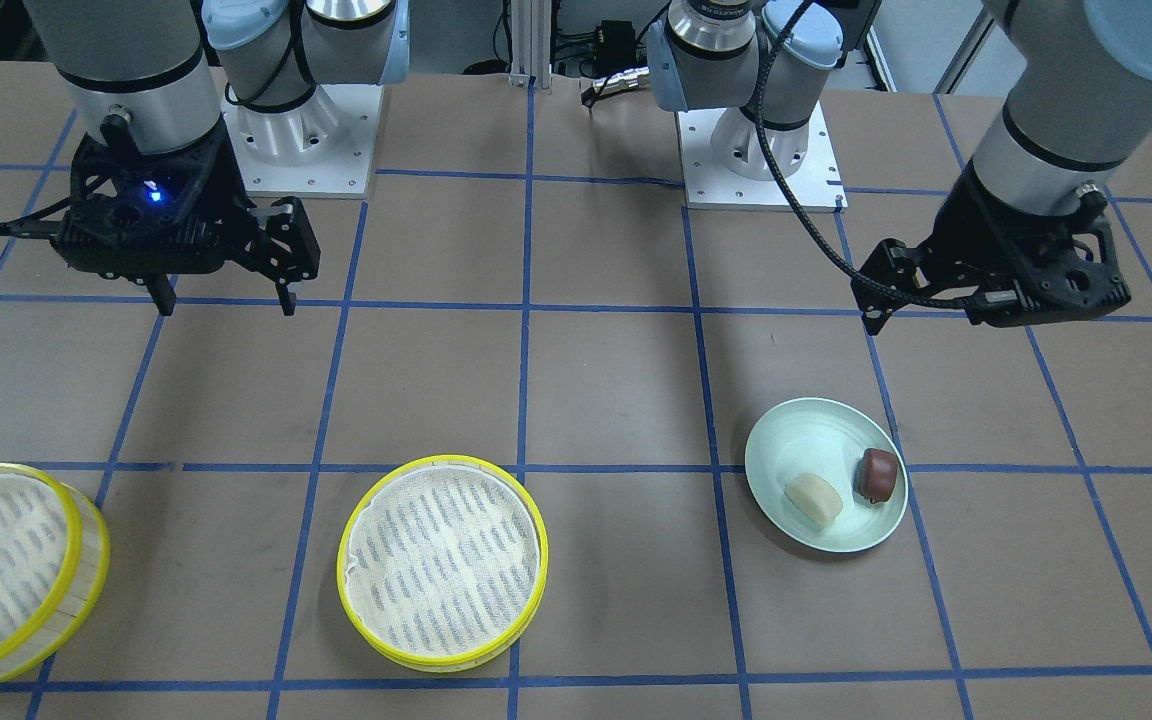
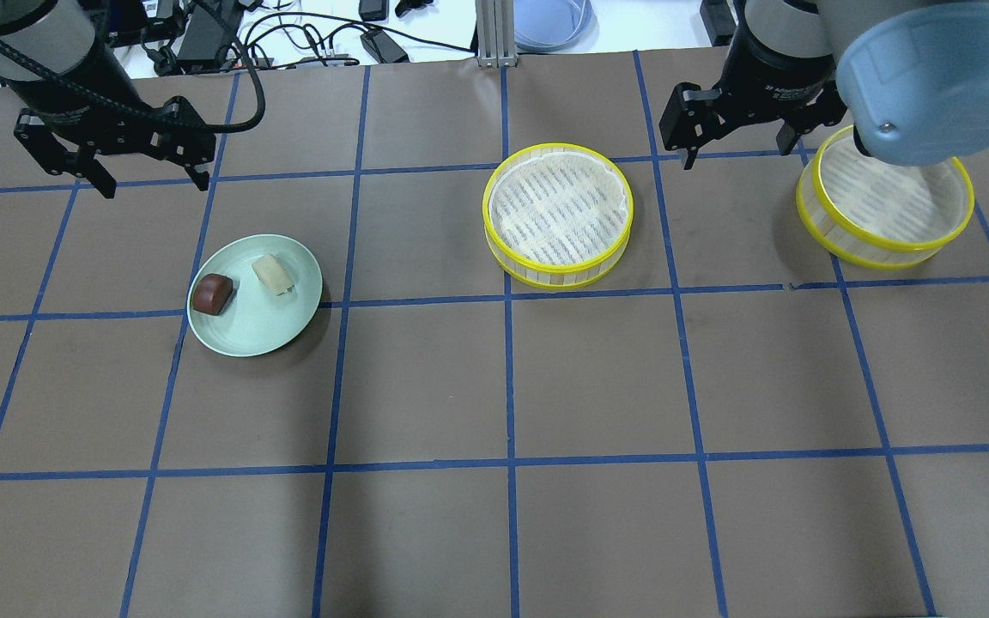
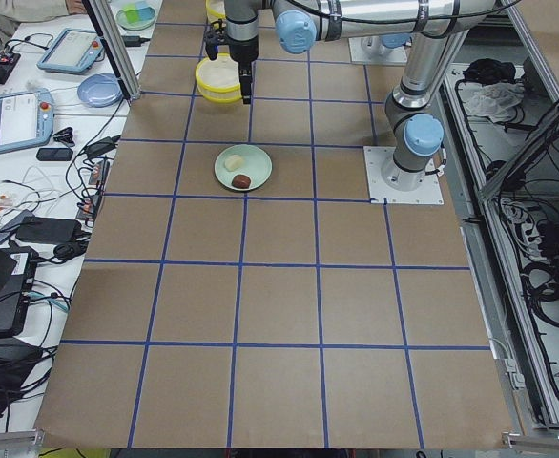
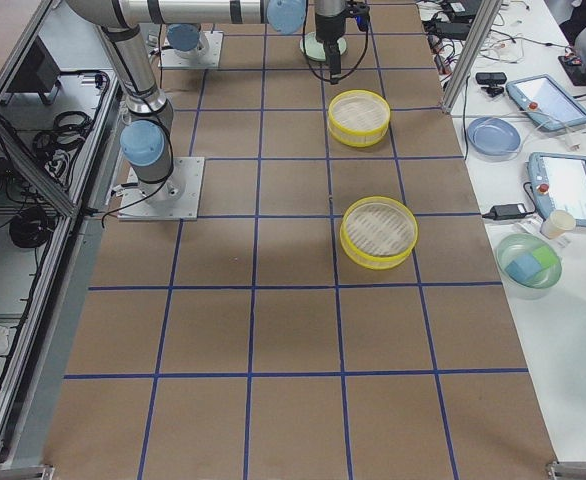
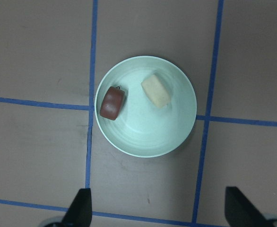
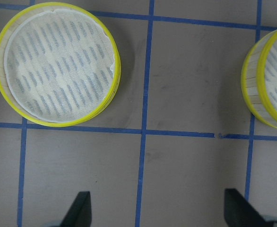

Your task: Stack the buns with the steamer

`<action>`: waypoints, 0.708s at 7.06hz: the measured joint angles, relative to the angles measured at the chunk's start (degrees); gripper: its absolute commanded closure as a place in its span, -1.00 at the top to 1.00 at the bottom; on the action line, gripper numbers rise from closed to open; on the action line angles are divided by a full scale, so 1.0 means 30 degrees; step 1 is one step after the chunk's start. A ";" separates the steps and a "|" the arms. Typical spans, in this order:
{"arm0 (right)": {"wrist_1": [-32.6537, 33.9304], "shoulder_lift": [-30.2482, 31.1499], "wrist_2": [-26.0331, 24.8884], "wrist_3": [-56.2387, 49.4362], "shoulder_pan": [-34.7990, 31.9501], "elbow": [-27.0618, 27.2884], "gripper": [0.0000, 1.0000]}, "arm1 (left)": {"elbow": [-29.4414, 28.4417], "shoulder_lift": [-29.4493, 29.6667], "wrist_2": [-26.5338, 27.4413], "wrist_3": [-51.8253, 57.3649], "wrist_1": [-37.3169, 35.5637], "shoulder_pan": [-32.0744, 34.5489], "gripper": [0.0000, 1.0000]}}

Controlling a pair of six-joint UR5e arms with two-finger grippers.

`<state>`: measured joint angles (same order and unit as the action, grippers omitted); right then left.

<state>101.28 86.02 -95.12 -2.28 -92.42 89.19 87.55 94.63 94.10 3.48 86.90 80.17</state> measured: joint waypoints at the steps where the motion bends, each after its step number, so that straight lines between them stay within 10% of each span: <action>1: 0.0823 -0.0579 -0.0453 -0.0685 0.0717 -0.0012 1.00 | 0.0012 0.0423 0.0045 -0.0244 -0.0463 -0.0405 1.00; 5: 0.3078 -0.2839 0.0642 -0.5752 0.5841 -0.0095 1.00 | 0.1616 0.3786 -0.2491 -0.4742 -0.6510 -0.0647 1.00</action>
<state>110.51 77.50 -93.20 -19.53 -74.90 88.91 92.40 105.99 86.62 -10.75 67.37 78.23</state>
